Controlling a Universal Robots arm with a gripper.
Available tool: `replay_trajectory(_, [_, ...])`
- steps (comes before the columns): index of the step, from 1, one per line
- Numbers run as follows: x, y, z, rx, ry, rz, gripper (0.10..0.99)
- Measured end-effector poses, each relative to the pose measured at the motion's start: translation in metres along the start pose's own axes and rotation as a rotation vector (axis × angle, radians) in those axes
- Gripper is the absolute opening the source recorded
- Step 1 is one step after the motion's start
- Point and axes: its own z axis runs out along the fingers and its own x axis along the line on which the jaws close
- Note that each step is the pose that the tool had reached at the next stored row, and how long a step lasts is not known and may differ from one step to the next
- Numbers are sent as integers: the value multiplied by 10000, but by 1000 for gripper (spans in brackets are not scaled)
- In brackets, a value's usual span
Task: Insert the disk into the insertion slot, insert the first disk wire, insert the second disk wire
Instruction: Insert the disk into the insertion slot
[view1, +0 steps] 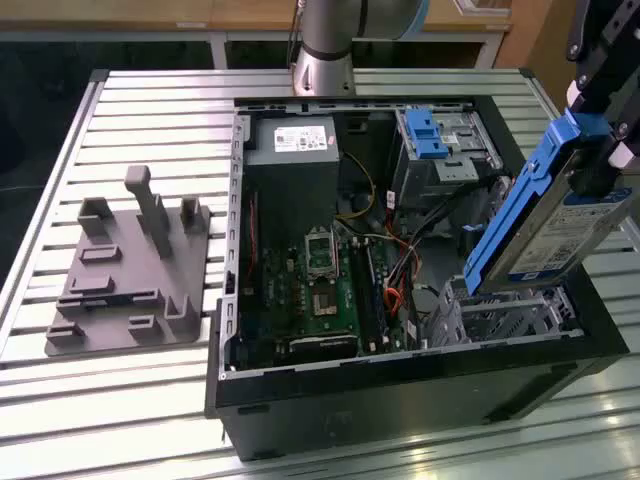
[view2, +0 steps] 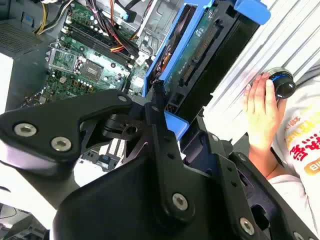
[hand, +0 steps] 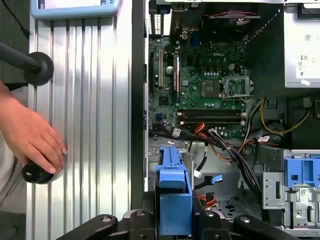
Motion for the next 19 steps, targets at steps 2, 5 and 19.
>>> replay_trajectory(2, [0, 0, 0, 0, 0, 0, 365])
replay_trajectory(5, [0, 0, 0, 0, 1, 0, 365])
replay_trajectory(19, [0, 0, 0, 51, -333, -12, 365])
